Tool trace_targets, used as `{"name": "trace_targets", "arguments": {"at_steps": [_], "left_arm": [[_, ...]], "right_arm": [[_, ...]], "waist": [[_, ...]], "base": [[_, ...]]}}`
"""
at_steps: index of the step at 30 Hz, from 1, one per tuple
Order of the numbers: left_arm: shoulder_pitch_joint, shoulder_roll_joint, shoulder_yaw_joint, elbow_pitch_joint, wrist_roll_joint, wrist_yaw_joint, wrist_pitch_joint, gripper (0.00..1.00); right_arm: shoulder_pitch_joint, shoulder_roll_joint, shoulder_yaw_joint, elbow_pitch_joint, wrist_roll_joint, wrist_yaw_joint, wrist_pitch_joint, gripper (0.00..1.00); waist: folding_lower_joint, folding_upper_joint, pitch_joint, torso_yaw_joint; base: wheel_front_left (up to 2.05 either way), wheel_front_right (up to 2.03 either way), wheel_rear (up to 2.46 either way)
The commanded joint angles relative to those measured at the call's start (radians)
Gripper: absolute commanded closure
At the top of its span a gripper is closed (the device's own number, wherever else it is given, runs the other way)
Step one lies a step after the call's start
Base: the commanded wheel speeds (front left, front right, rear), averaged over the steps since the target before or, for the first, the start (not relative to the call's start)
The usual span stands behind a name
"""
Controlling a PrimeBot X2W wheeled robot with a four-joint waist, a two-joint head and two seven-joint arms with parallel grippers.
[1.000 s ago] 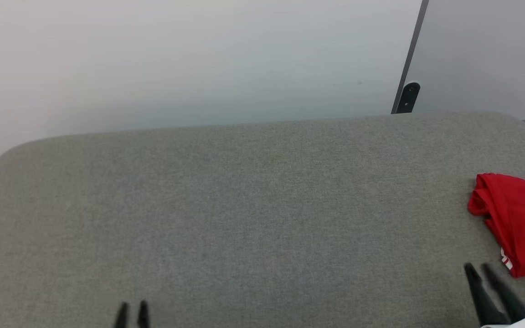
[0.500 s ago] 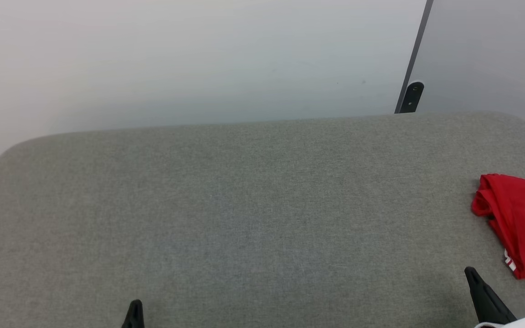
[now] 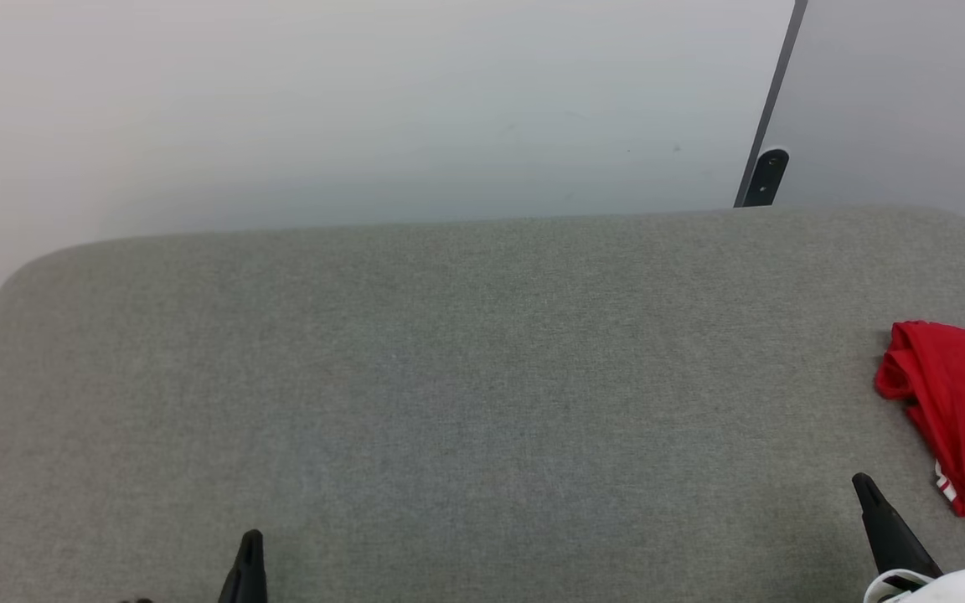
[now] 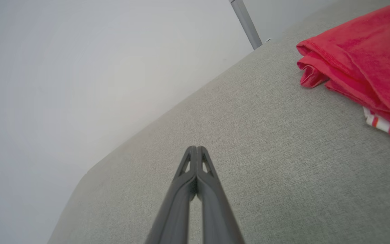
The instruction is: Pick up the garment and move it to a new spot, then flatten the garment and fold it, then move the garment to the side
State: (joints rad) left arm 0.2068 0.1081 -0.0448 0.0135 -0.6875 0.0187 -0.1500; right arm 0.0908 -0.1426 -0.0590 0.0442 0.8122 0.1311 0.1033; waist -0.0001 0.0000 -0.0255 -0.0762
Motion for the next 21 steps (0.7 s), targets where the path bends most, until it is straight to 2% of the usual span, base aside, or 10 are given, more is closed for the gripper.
{"name": "trace_targets", "arguments": {"at_steps": [1,21], "left_arm": [[-0.028,0.006,0.007,-0.002,-0.044,-0.011,0.007,1.0],[-0.107,0.003,0.03,0.059,-0.303,-0.05,0.062,1.0]], "right_arm": [[-0.029,0.001,-0.008,-0.003,0.04,0.0,0.0,1.0],[-0.079,0.026,-0.022,0.052,0.248,0.0,0.003,1.0]], "waist": [[0.0001,0.0,0.001,0.001],[0.0001,0.0,0.006,0.016]], "base": [[0.0,0.0,0.0],[0.0,0.0,0.0]]}}
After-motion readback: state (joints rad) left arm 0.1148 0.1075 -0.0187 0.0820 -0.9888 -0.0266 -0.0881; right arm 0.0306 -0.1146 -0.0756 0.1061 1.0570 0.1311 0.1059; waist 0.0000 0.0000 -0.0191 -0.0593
